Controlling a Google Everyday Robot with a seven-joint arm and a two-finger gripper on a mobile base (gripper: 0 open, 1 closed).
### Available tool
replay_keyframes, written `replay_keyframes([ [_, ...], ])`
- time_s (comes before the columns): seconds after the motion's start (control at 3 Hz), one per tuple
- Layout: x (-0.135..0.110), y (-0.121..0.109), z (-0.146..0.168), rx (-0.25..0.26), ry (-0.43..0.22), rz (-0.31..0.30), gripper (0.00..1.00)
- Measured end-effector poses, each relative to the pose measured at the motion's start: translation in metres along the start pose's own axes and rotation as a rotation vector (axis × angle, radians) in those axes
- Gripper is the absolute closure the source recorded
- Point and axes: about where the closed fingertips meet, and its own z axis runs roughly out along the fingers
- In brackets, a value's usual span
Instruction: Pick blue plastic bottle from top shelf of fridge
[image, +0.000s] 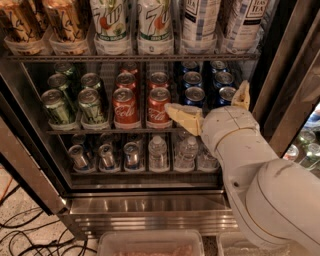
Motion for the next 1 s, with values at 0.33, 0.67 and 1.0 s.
replay_keyframes([
  [0.33, 0.000, -0.002, 0.000, 0.013, 0.002, -0.002, 0.00],
  [0.67, -0.003, -0.013, 0.000, 0.054, -0.002, -0.009, 0.00],
  [1.0, -0.006, -0.016, -0.002, 0.101, -0.008, -0.013, 0.00],
])
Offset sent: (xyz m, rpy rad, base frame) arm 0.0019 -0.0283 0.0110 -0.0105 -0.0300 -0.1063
